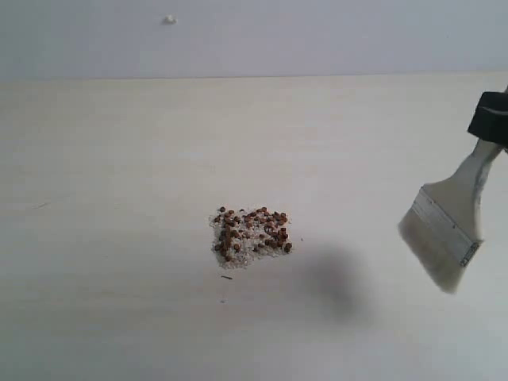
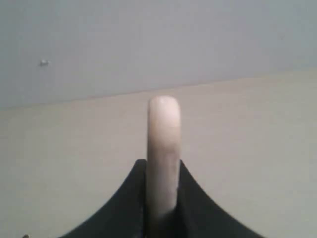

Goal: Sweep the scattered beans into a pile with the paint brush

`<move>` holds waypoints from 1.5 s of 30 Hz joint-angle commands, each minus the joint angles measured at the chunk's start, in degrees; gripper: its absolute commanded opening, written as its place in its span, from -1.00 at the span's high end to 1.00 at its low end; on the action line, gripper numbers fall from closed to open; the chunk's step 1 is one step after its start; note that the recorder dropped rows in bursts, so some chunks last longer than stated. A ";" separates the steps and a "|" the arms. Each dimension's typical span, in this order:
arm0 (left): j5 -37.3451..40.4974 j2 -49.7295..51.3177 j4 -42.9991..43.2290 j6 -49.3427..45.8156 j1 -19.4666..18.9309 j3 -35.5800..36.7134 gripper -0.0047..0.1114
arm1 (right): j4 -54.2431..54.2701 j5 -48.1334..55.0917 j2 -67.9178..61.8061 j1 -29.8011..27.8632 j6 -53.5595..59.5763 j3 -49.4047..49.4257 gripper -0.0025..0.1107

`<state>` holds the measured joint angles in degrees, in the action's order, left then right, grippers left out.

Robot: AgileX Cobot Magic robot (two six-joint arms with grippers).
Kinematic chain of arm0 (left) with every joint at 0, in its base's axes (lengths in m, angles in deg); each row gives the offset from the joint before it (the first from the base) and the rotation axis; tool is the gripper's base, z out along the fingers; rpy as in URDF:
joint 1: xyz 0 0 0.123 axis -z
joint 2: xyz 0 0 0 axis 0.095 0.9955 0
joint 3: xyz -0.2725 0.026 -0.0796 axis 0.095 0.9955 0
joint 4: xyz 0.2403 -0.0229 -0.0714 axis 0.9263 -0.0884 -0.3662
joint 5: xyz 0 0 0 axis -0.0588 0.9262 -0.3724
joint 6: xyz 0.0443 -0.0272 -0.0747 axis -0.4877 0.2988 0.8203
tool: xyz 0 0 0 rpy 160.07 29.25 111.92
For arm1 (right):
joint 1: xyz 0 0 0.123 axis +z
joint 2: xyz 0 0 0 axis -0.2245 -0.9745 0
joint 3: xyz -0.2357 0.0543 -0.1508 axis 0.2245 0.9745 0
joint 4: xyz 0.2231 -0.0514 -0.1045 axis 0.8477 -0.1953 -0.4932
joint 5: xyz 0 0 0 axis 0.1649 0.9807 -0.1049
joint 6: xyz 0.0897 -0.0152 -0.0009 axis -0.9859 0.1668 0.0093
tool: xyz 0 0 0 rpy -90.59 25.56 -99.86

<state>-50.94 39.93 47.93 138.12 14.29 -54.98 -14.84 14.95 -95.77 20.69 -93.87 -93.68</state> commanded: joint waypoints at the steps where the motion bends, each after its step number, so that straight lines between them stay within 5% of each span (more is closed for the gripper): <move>1: -0.02 -0.15 0.32 0.06 0.18 0.30 0.92 | 5.89 0.24 -4.19 3.92 8.37 -0.28 0.96; 11: -0.02 -0.15 0.32 0.06 0.18 0.30 0.92 | -0.21 14.64 -13.12 6.28 5.77 -10.67 0.96; 25: -0.02 -0.15 0.32 0.06 0.18 0.30 0.92 | 4.13 19.75 -19.52 6.28 6.05 -14.50 0.96; 28: -0.02 -0.15 0.32 0.06 0.18 0.30 0.92 | 5.56 27.44 -20.89 6.28 8.97 -16.96 0.96; 32: -0.02 -0.15 0.32 0.06 0.18 0.30 0.92 | 16.81 38.25 -22.10 6.28 22.59 -21.67 0.96; 38: -0.02 -0.15 0.32 0.06 0.18 0.30 0.92 | 50.58 49.08 -25.37 6.28 56.10 -29.28 0.96; 45: -0.02 -0.15 0.32 0.06 0.18 0.30 0.92 | 59.91 51.87 -32.18 6.28 64.75 -34.07 0.96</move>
<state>-50.94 39.93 47.93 138.12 14.29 -54.98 40.88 66.36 -125.30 26.94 -33.05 -126.26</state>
